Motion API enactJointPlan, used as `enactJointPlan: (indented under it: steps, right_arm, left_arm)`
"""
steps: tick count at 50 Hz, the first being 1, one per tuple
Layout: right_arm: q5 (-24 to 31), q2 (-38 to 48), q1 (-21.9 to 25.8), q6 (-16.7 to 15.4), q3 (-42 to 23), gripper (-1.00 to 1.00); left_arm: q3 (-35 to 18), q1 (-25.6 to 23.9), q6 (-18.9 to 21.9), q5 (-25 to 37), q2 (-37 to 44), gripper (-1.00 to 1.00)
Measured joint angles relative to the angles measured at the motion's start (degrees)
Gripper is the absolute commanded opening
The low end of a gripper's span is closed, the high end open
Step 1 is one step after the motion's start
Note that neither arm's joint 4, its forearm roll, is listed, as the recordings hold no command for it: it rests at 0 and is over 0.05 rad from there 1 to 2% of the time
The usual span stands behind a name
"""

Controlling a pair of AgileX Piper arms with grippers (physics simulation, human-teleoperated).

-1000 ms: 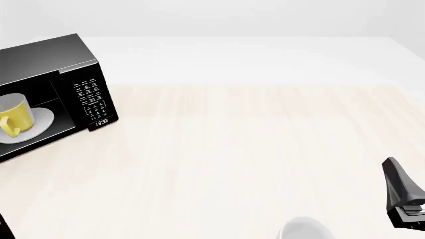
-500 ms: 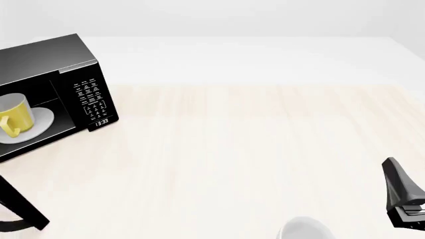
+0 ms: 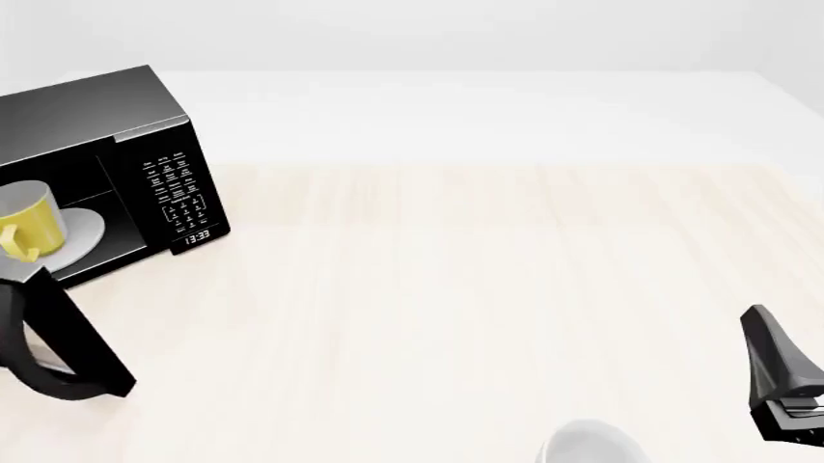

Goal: Put the yellow and white mug in the microwave and close it.

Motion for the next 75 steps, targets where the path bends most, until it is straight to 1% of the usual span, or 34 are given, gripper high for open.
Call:
enactJointPlan:
  steps: [26,50,75]
  right_arm:
    - [0.0,0.0,0.0,0.0,0.0,1.00]
    - [0.0,0.0,0.0,0.0,0.0,1.00]
    - [0.0,0.0,0.0,0.0,0.0,1.00]
  left_arm:
    - [-1.0,-4.7,-2.3,-0.7,2.1,1.00]
    - [-3.6,-9.1,-3.7,-1.1,4.5,1.00]
    - [-7.0,-11.4,-4.4,-1.5,7.2,1.00]
